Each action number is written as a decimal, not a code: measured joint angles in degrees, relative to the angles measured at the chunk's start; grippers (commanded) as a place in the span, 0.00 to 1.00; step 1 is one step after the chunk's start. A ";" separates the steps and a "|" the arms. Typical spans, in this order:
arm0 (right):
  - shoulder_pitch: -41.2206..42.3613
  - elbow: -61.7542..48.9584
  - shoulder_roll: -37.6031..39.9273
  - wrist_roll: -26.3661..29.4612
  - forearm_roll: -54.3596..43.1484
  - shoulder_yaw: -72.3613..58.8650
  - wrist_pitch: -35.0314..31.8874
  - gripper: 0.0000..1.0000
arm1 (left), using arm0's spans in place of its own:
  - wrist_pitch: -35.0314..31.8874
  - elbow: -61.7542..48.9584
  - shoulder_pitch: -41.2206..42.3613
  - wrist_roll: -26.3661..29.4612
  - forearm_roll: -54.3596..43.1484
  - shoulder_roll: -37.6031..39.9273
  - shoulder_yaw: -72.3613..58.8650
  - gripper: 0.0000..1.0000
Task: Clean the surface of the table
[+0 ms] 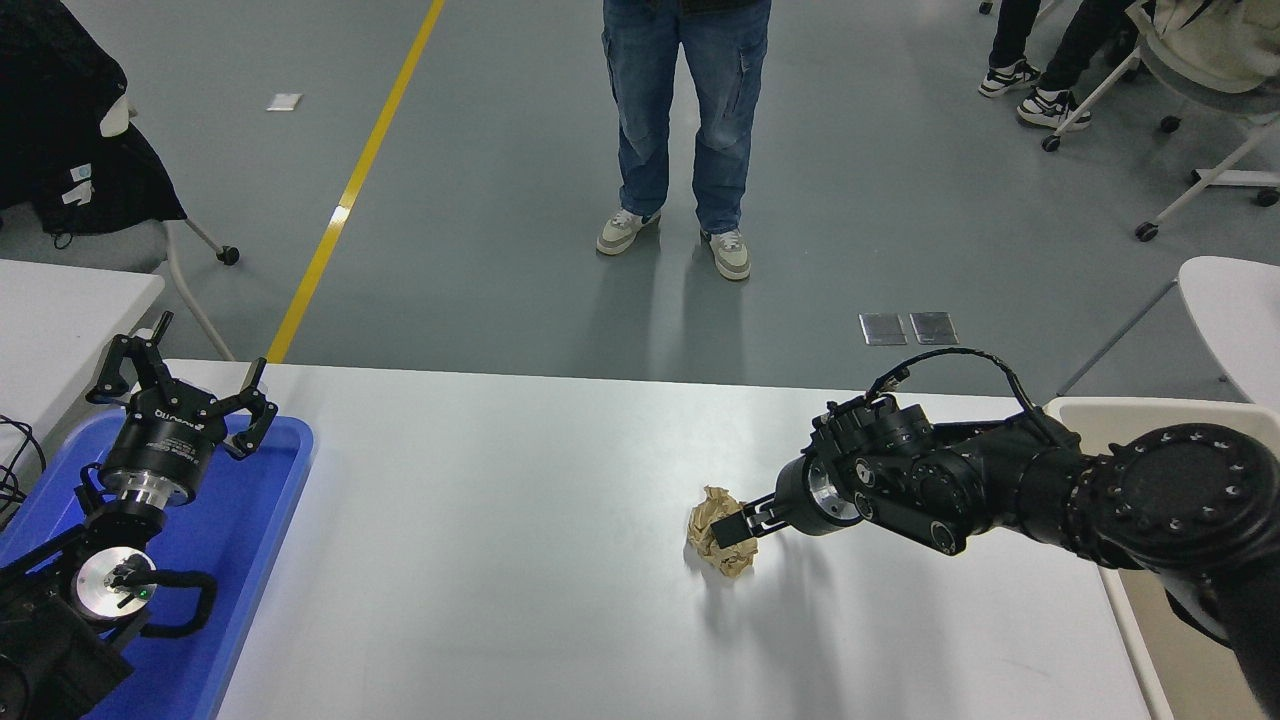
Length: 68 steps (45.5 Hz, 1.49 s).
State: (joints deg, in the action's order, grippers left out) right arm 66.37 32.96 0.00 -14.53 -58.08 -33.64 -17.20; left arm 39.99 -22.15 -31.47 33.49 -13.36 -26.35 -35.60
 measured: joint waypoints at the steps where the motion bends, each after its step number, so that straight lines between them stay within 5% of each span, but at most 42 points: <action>1: -0.04 0.07 0.00 -0.02 0.00 0.02 0.08 0.86 | 0.00 0.00 0.00 0.00 0.00 0.00 0.00 1.00; 6: -0.10 0.35 0.00 -0.17 -0.03 0.10 0.50 0.71 | 0.00 0.00 0.00 0.00 0.00 -0.01 0.00 1.00; 12: 0.17 0.55 0.00 -1.32 -0.20 0.13 0.76 0.16 | 0.00 0.00 0.00 0.00 0.00 -0.01 0.00 1.00; 16: 0.45 0.59 0.00 -3.04 -0.26 -0.01 0.80 0.00 | 0.00 0.00 0.00 0.00 0.00 -0.01 0.00 1.00; 35: 0.97 0.12 0.00 -11.11 -2.50 -0.94 0.77 0.00 | 0.00 0.00 0.00 0.00 0.00 0.03 0.00 1.00; 68: 6.44 0.27 0.00 -13.65 -2.10 2.07 1.03 0.00 | 0.00 0.00 0.00 0.00 0.00 0.02 0.00 1.00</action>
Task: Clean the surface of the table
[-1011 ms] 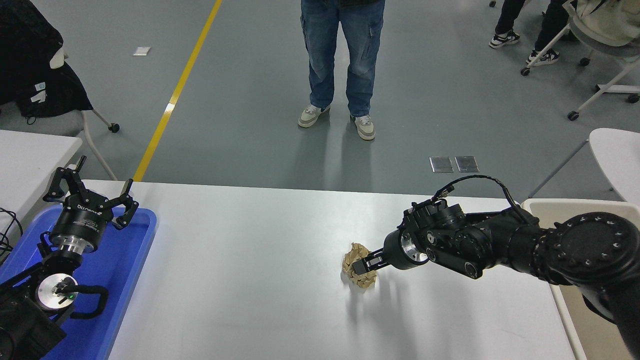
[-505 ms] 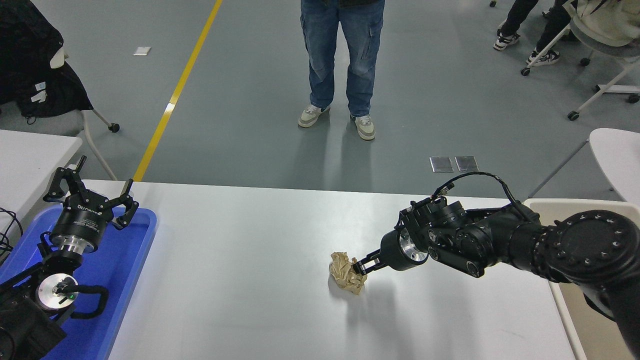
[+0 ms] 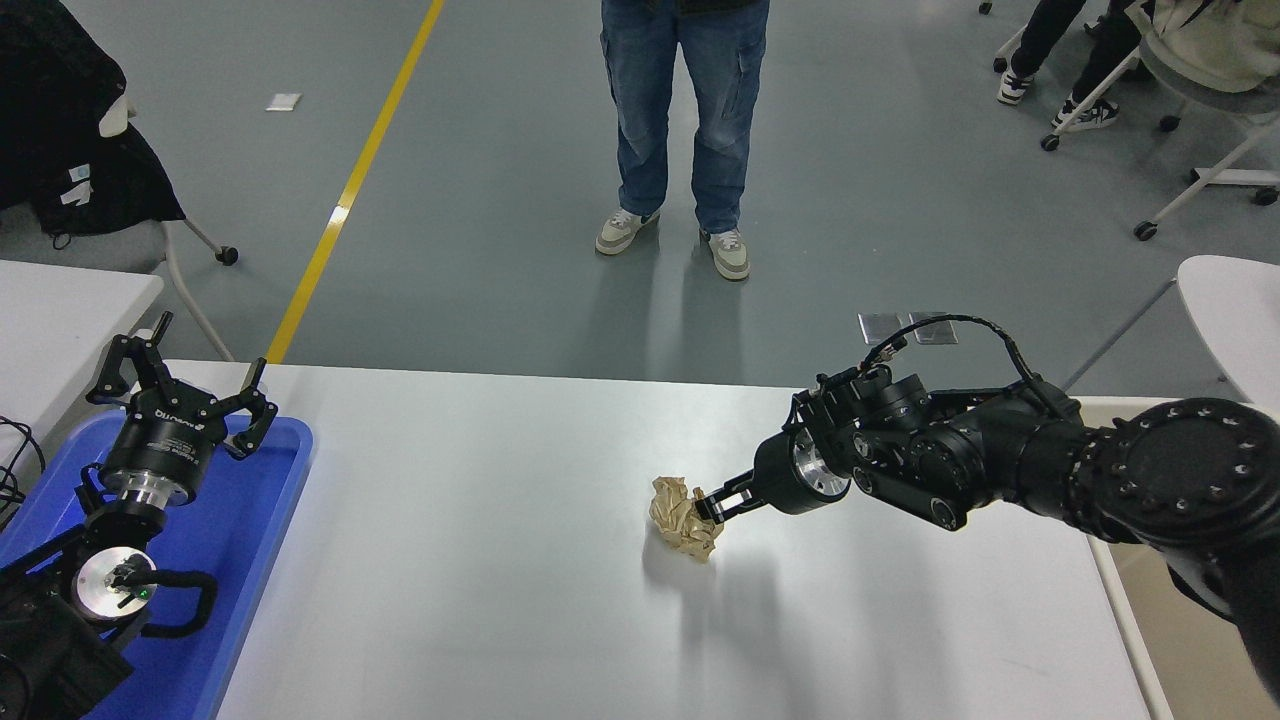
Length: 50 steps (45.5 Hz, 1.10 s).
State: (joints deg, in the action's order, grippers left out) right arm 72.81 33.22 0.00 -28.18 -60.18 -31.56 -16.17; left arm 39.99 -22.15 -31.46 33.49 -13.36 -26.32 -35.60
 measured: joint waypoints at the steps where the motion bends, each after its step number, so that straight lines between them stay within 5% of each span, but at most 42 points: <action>1: 0.26 0.03 0.00 -0.08 0.09 0.40 0.00 0.00 | 0.00 0.00 0.00 0.00 0.00 0.00 0.00 1.00; 21: 3.07 0.39 4.25 -1.10 3.96 10.26 -0.47 0.00 | 0.00 0.00 0.00 0.00 -0.01 -0.05 0.00 1.00; 50: 2.51 -0.35 28.79 -3.73 11.46 15.77 -1.04 0.00 | 0.00 0.00 0.00 0.00 0.00 -0.04 0.00 1.00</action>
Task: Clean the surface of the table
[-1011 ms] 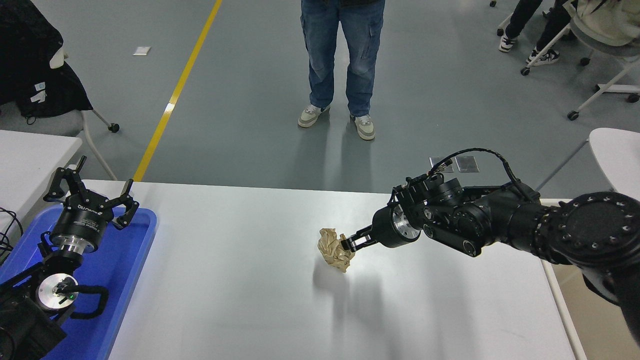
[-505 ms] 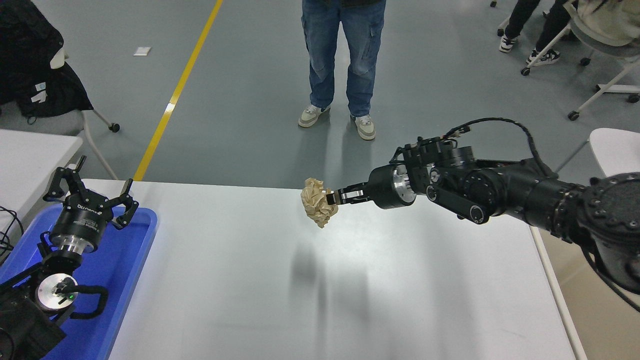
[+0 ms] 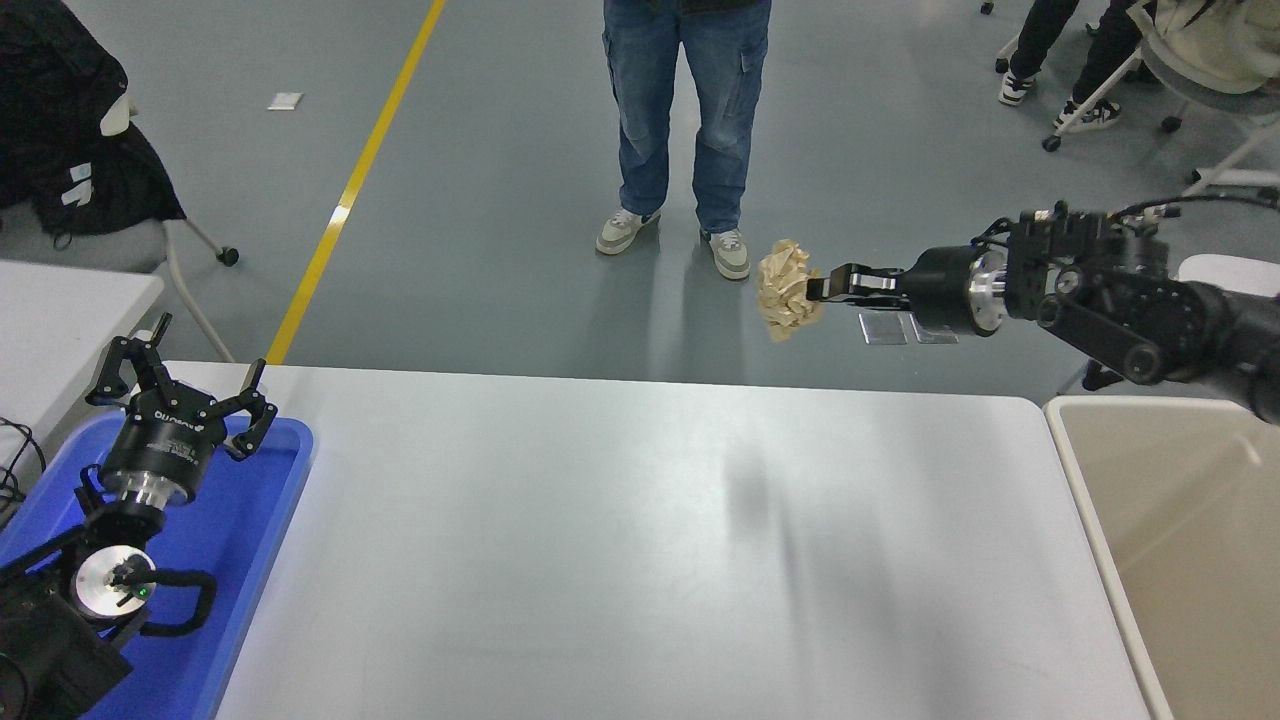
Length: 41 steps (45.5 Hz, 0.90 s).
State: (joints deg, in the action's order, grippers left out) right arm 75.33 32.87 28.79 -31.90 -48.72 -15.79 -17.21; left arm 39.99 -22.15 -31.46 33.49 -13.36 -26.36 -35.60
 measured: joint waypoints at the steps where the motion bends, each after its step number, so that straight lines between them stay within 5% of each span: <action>1: -0.07 -0.04 0.65 -0.04 0.25 0.03 -0.01 0.00 | 0.00 0.00 0.00 0.00 0.00 0.00 0.00 1.00; 21: -5.06 -4.43 12.62 -0.29 6.54 0.21 0.01 0.00 | 0.00 0.01 0.00 0.00 0.00 0.00 0.00 1.00; 41: -18.44 -24.00 11.62 0.30 12.03 0.19 0.04 0.00 | 0.00 0.00 0.00 0.00 0.00 0.00 0.00 1.00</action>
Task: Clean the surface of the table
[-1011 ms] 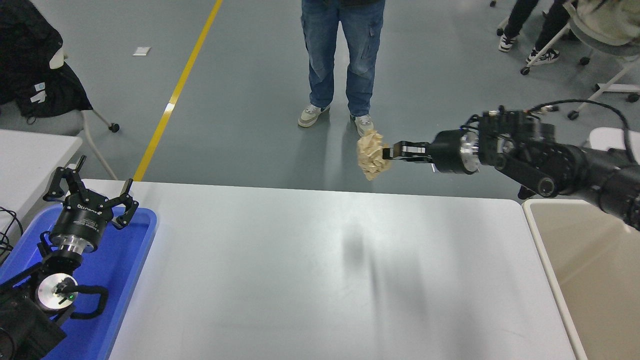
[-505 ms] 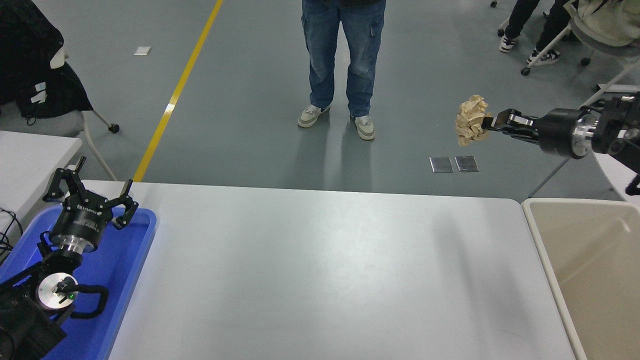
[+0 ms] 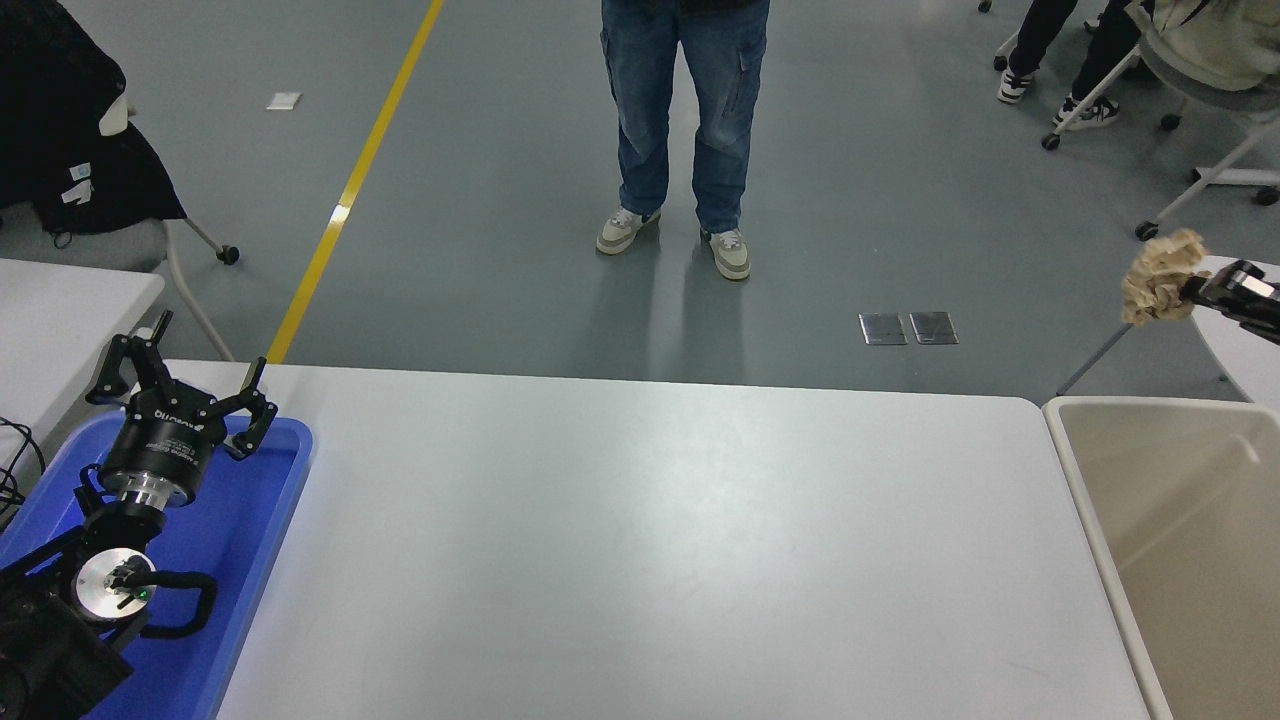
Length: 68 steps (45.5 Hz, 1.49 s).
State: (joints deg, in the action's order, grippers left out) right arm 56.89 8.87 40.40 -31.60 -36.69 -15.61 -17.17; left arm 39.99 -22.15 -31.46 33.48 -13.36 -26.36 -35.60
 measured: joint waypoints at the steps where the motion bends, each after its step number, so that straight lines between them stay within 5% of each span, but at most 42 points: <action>1: -0.86 -1.23 -0.44 0.14 0.15 0.00 0.05 0.00 | 0.00 0.00 0.00 0.00 0.00 0.00 0.00 1.00; 36: -13.95 -12.69 -6.68 19.94 4.89 0.04 1.01 0.00 | 0.00 0.00 0.00 0.00 -0.01 0.00 0.00 1.00; 63: -18.25 -13.59 -12.01 23.62 5.59 0.05 4.26 0.00 | 0.00 0.00 0.00 0.00 0.00 0.00 0.00 1.00; 66: -18.35 -13.60 -12.45 23.67 5.63 0.05 4.67 0.21 | 0.00 0.00 0.00 0.00 0.00 0.00 0.00 1.00; 68: -18.42 -13.60 -12.70 23.69 5.66 0.05 5.08 0.24 | 0.00 0.00 0.00 0.00 0.00 0.00 0.00 1.00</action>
State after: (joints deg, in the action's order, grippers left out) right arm 38.47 -4.73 27.71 -7.91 -31.03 -15.56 -12.09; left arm 39.99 -22.15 -31.47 33.49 -13.36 -26.36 -35.60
